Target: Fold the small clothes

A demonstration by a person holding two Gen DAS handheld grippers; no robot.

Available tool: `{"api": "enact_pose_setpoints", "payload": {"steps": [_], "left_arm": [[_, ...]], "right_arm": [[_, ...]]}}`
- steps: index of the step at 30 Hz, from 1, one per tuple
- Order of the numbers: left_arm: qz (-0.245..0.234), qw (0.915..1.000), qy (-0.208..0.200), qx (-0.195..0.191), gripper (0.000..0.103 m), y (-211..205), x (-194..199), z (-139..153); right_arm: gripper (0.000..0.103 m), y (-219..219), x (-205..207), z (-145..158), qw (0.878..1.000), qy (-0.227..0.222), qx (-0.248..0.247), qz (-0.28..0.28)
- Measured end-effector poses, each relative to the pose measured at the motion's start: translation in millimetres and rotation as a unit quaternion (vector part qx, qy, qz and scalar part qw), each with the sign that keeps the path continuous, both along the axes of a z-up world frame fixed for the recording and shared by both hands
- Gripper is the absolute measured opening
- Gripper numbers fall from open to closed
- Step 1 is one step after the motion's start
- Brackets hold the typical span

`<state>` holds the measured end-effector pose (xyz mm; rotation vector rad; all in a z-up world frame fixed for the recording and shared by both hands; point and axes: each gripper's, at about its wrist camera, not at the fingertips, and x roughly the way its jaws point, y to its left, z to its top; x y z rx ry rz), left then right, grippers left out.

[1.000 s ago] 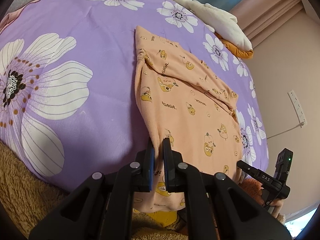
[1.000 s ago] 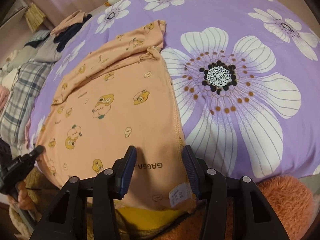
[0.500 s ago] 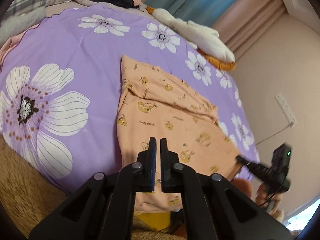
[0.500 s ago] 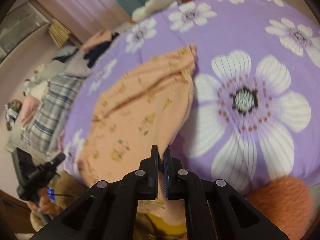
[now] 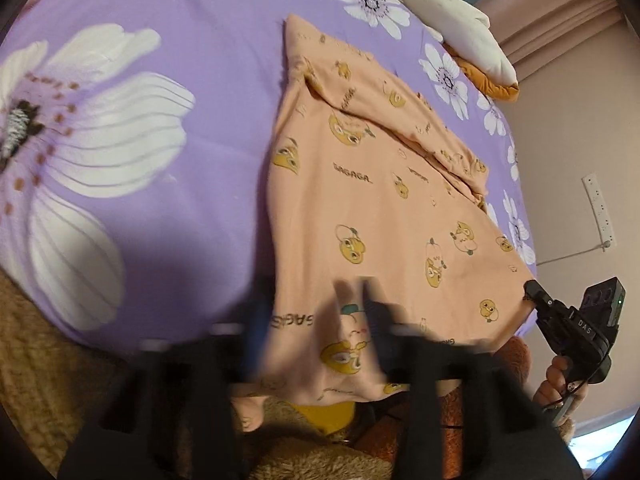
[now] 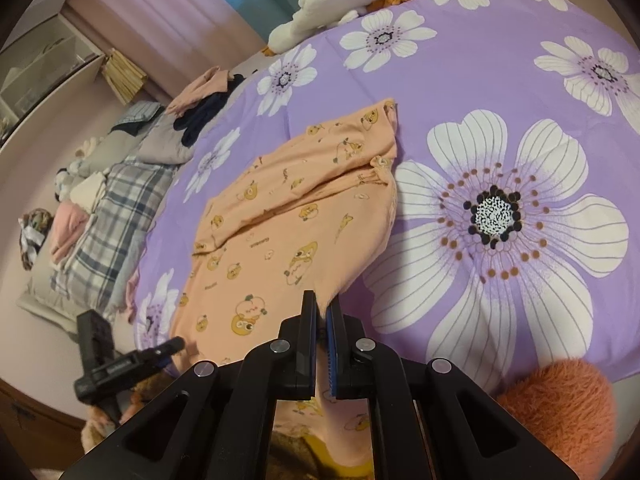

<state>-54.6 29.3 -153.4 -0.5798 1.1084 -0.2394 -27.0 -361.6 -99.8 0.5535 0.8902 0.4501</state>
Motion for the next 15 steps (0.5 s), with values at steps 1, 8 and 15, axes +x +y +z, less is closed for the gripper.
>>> {"api": "enact_pose_setpoints", "payload": {"steps": [1,8,15], "left_arm": [[-0.004,1.0000,0.003,0.007,0.007,-3,2,0],[0.005,0.9977,-0.067,-0.006,0.006,-7,-3,39],[0.024,0.9929,-0.116,-0.012,0.006,9,19,75]], "right_arm": [[0.006,0,0,0,1.000,0.000,-0.001,-0.001],[0.006,1,10,9,1.000,-0.012,-0.002,0.003],[0.006,-10,35,40,0.999,-0.045,0.009,-0.018]]}}
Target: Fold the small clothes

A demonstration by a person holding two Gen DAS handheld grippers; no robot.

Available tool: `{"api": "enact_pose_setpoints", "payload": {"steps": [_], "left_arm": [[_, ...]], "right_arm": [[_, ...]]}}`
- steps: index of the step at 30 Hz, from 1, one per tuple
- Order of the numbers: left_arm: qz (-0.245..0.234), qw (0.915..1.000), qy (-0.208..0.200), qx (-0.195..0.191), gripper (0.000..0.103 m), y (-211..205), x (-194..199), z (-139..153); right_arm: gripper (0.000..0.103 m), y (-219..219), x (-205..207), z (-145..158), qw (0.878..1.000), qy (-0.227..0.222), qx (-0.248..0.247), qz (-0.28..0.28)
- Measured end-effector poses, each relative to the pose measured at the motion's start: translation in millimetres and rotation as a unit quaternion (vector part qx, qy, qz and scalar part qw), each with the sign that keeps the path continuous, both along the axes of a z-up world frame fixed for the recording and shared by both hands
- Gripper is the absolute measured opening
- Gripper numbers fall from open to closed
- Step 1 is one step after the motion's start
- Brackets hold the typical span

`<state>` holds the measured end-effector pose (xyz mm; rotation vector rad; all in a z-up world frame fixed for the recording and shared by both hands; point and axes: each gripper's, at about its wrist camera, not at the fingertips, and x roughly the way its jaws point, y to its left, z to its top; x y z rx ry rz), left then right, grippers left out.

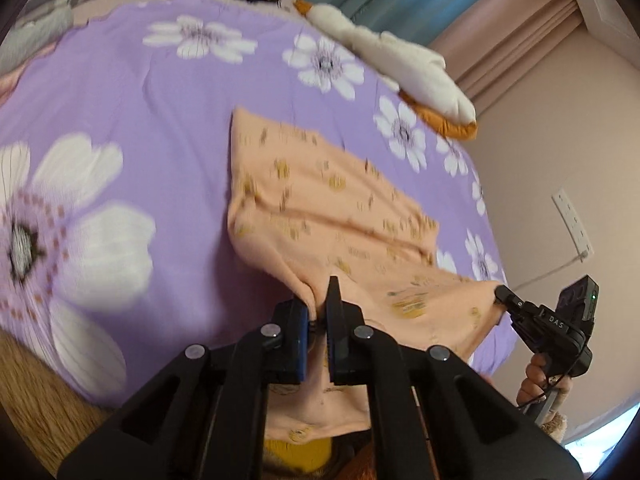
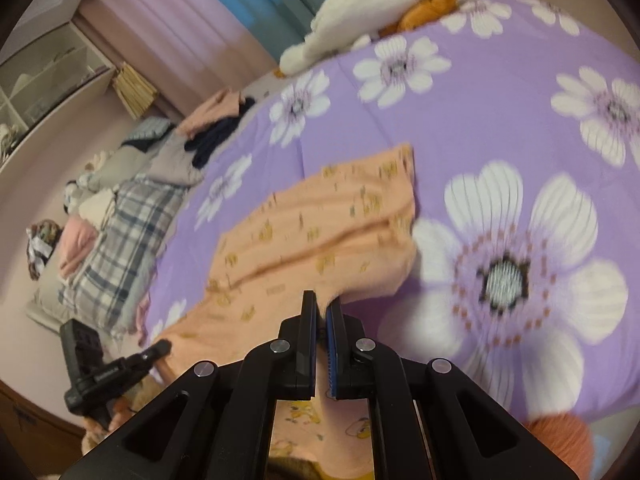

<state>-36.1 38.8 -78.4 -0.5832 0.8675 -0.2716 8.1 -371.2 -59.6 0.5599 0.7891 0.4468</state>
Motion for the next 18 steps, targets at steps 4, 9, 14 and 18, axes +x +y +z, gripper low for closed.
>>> {"api": "enact_pose_setpoints", "payload": {"steps": [4,9,14,18], "left_arm": [[0.010,0.9999,-0.007,-0.001,0.006,8,38,6],[0.021,0.9989,0.025,0.032,0.006,9,97,-10],[0.026,0.9958,0.059,0.064,0.007,8,138,-43],[0.010,0.9944,0.073,0.077,0.008,5,146,-71]], "right_arm": [[0.006,2,36,5,1.000,0.012,-0.018,-0.019],[0.006,15,83,-15,0.996,0.058,-0.059,-0.034],[0.006,32,115,-44,0.989,0.080,-0.107,-0.059],[0.006,41,120,-68,0.985,0.088,-0.138,-0.057]]}}
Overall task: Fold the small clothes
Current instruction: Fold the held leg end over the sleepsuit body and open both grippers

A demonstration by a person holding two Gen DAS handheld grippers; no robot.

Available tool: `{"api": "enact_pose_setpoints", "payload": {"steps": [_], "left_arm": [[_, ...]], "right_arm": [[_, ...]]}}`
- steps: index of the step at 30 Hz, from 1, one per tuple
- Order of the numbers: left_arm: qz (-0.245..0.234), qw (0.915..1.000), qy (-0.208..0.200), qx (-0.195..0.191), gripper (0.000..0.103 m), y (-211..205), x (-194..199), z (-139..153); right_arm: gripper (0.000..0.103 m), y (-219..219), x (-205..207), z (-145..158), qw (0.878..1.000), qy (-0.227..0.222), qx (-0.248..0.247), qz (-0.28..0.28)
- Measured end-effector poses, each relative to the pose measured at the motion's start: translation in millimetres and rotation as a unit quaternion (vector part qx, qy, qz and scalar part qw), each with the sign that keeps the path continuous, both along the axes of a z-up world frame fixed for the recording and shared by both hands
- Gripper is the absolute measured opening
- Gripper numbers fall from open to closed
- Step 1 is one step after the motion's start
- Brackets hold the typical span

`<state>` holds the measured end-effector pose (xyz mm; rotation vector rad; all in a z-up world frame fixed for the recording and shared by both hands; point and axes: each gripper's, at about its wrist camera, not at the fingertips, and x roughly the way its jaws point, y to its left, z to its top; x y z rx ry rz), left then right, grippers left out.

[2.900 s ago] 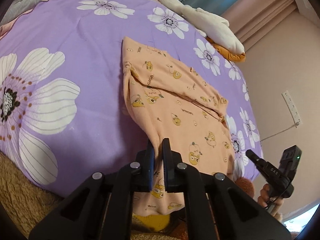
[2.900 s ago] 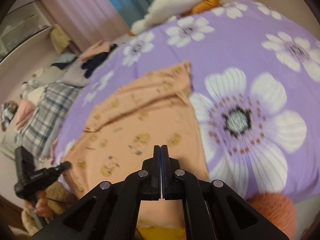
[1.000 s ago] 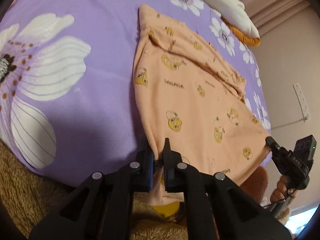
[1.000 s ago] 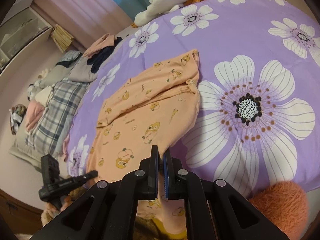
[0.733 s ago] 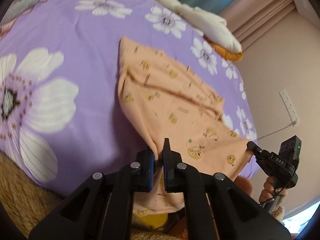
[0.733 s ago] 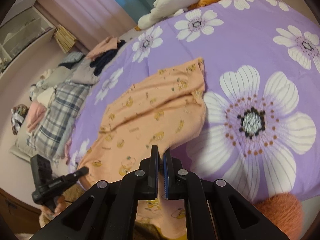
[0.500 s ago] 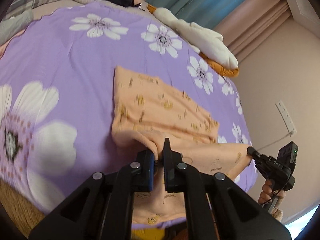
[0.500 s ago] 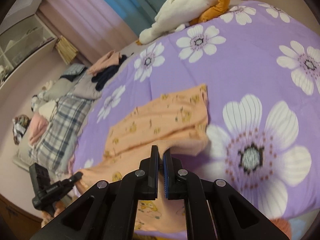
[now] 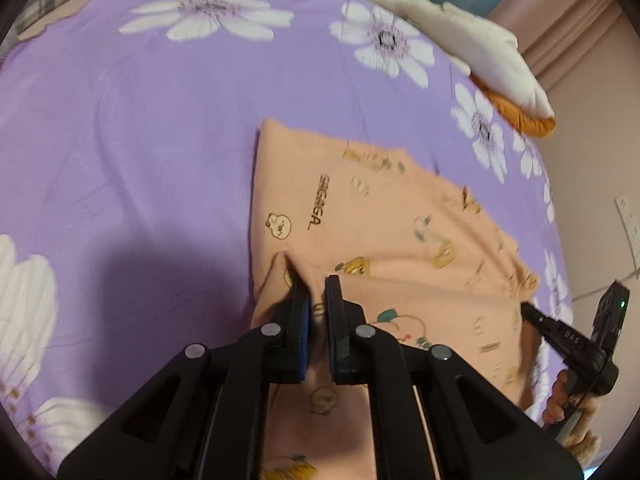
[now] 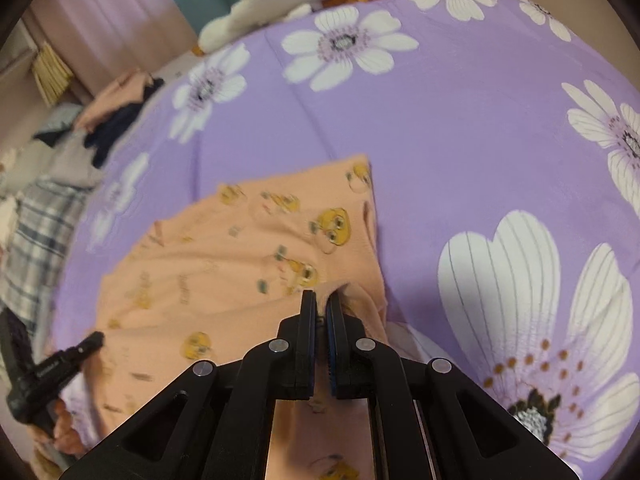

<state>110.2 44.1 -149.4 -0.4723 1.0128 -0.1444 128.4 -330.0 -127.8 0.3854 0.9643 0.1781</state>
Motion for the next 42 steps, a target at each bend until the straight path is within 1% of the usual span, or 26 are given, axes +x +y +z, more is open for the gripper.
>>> {"api": "enact_pose_setpoints", "payload": {"steps": [2,5,9,12,16,18,26,32,33,34,35,36,37,38,39,40,41,42], "left_arm": [[-0.004,1.0000,-0.007,-0.004,0.009,3,-1,-1],[-0.003,0.9998,-0.009,-0.020,0.009,7,-3,-4],[0.004,0.9983,-0.013,-0.057,0.009,14,-6,-10],[0.008,0.9962,-0.008,-0.086,0.009,18,-6,-11],[0.014,0.9936,-0.008,-0.112,0.009,22,-7,-14],[0.013,0.9937,-0.011,-0.111,0.009,21,-9,-14],[0.010,0.9968,-0.023,-0.076,0.009,13,-10,-12],[0.013,0.9971,-0.028,-0.069,0.009,12,-11,-11],[0.015,0.9972,-0.030,-0.066,0.009,11,-12,-11],[0.013,0.9974,-0.036,-0.060,0.010,9,-14,-9],[0.010,0.9975,-0.040,-0.057,0.017,8,-16,-7],[0.005,0.9972,-0.047,-0.057,0.022,6,-19,-4],[-0.004,0.9970,-0.050,-0.058,0.037,4,-23,0],[-0.014,0.9968,-0.052,-0.059,0.055,1,-27,4],[-0.022,0.9964,-0.058,-0.058,0.064,-2,-33,11],[-0.023,0.9966,-0.063,-0.048,0.076,-4,-39,18],[-0.021,0.9971,-0.065,-0.033,0.080,-6,-47,25],[-0.022,0.9973,-0.066,-0.022,0.080,-8,-54,31]], "right_arm": [[0.006,3,-2,0,1.000,-0.014,-0.019,0.008],[0.006,3,-7,-3,0.999,-0.024,-0.024,0.000],[0.006,6,-7,-3,0.999,-0.031,-0.035,-0.002],[0.006,9,-5,-4,0.998,-0.037,-0.043,-0.002],[0.006,12,-4,-3,0.998,-0.042,-0.055,0.000],[0.006,12,-4,-3,0.998,-0.044,-0.055,-0.001],[0.006,15,-6,-3,0.997,-0.049,-0.062,-0.002],[0.006,17,-7,-1,0.996,-0.056,-0.070,-0.001],[0.006,16,-7,-1,0.996,-0.057,-0.068,-0.001],[0.010,15,-8,-1,0.996,-0.058,-0.061,0.003],[0.020,15,-8,0,0.997,-0.060,-0.050,0.010],[0.027,14,-9,1,0.997,-0.063,-0.033,0.019],[0.040,12,-11,3,0.997,-0.067,-0.013,0.028],[0.047,11,-14,6,0.997,-0.069,-0.003,0.031],[0.047,10,-18,9,0.997,-0.070,-0.003,0.029],[0.048,9,-23,16,0.997,-0.072,-0.013,0.028],[0.049,8,-29,21,0.997,-0.075,-0.021,0.029],[0.052,6,-34,24,0.996,-0.078,-0.024,0.028]]}}
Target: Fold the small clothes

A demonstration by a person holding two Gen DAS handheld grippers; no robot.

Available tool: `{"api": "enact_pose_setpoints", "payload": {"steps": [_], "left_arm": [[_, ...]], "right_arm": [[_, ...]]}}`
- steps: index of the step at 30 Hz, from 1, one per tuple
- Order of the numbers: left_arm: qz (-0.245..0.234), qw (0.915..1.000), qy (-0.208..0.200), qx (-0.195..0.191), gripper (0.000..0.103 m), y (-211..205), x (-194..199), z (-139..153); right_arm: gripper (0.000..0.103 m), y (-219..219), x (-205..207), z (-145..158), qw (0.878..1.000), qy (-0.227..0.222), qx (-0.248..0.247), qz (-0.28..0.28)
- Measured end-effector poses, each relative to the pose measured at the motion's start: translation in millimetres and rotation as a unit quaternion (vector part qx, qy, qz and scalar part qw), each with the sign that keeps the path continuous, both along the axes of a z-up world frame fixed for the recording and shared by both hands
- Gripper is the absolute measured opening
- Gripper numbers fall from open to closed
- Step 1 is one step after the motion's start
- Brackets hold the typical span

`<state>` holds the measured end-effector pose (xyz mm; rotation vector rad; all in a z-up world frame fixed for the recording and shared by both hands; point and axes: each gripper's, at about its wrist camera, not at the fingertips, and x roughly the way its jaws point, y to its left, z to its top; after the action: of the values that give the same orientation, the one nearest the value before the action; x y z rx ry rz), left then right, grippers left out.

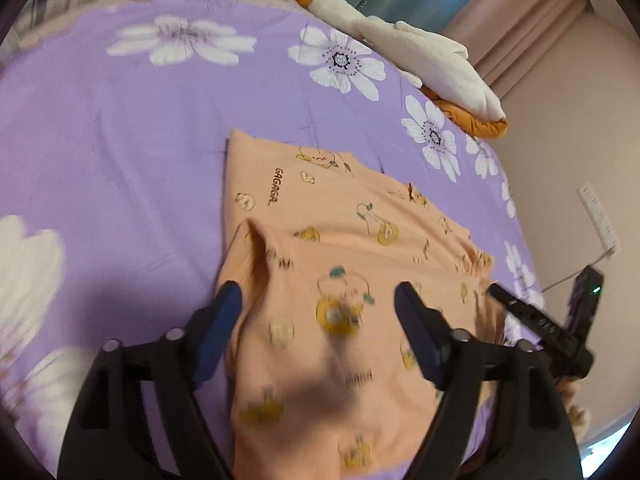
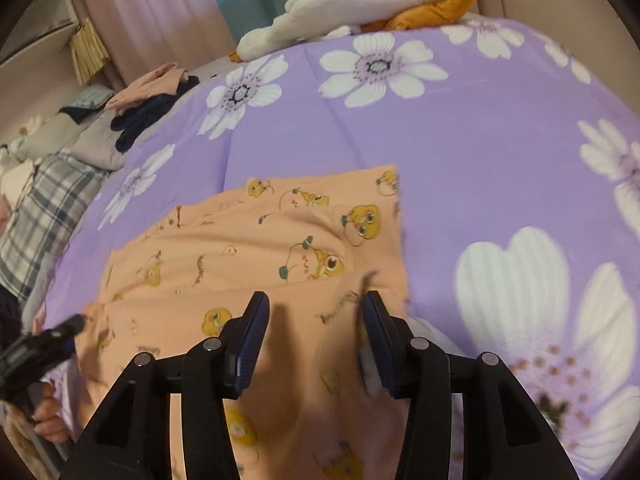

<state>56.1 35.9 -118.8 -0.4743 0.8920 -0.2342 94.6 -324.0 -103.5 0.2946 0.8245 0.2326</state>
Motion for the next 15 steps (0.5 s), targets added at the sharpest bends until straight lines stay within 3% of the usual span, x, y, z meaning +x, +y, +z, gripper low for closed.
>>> {"api": "enact_pose_setpoints", "payload": {"steps": [3,6,10,12,15], "left_arm": [[-0.002,1.0000,0.009,0.000,0.080,1,-23,5],[0.005,0.9988,0.048,-0.013,0.079,3,-43,-5],[-0.005,0.9967,0.079,-0.017,0.074,-6,-61,-22],[0.004,0.9967,0.080,-0.006,0.063,-9,-63,-26],[0.019,0.9965,0.080,0.012,0.023,-12,-60,-32]], "right_arm": [[0.066,-16,-27,10,0.999,-0.002,0.044,-0.005],[0.067,-26,-52,0,0.996,0.025,0.081,0.007],[0.067,-27,-69,-19,0.996,0.062,0.065,-0.001],[0.067,-25,-73,-28,0.996,0.071,0.052,-0.001],[0.060,-22,-71,-33,0.997,0.069,0.022,-0.017]]}}
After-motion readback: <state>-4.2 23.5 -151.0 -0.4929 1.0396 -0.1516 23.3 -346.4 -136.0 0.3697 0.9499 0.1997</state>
